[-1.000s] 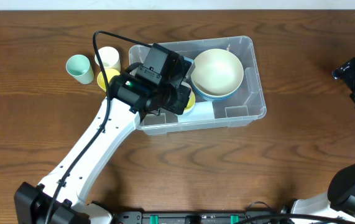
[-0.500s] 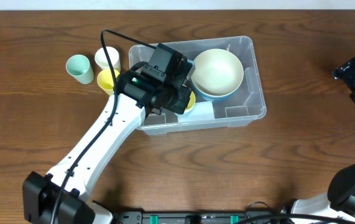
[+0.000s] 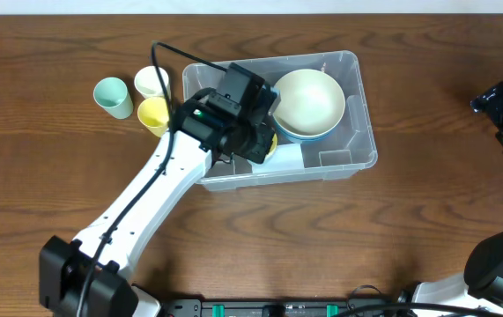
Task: Pack container
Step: 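Lower the pink cup into the yellow cup and release, then move the left gripper to the remaining yellow cup and grasp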
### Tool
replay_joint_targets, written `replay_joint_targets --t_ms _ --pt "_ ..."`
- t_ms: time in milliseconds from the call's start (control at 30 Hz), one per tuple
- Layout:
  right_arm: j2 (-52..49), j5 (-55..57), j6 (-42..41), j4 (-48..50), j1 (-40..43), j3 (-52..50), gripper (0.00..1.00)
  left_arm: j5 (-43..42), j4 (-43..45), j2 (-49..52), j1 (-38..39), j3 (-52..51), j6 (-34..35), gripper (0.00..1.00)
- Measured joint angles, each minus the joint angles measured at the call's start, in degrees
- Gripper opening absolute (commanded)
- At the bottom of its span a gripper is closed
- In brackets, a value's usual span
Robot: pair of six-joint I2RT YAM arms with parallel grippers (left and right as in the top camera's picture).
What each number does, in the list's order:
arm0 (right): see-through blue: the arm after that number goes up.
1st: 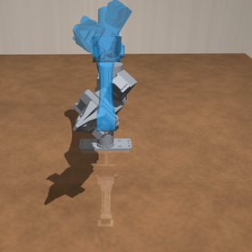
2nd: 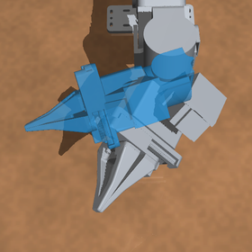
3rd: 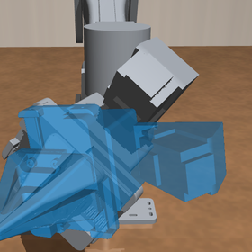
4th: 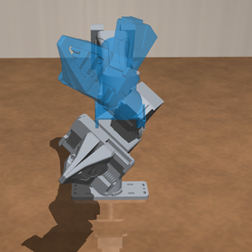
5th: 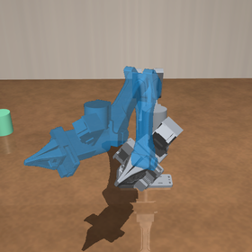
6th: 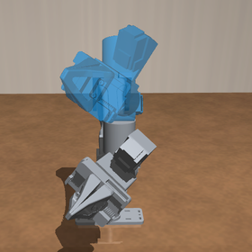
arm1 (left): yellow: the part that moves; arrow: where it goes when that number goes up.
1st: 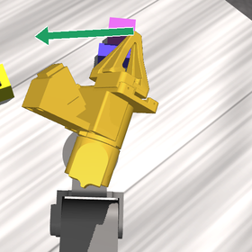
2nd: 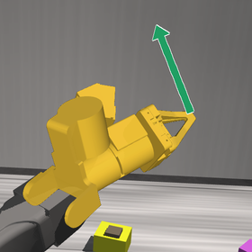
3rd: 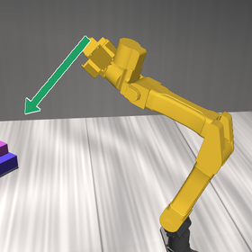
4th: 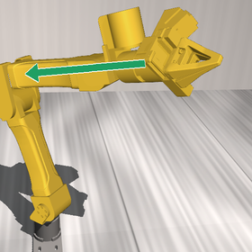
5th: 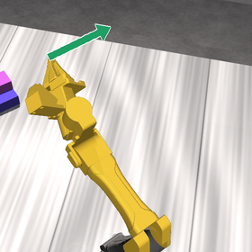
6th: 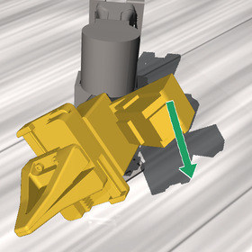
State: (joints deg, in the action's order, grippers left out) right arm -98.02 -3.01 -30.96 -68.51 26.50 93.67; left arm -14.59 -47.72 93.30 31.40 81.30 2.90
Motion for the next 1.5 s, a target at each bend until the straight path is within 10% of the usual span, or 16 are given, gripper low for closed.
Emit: replay_joint_targets --t_ms 167,800,1500 --pt "0.0 0.0 0.0 0.0 0.0 0.0 0.99 0.09 0.09 0.57 0.17 0.0 -0.48 0.38" --pt "0.0 0.0 0.0 0.0 0.0 0.0 0.99 8.63 -1.57 0.57 -2.93 0.0 0.98 0.39" --pt "0.0 0.0 0.0 0.02 0.0 0.0 0.99 13.55 4.35 -1.2 -33.09 0.0 5.55 0.53"
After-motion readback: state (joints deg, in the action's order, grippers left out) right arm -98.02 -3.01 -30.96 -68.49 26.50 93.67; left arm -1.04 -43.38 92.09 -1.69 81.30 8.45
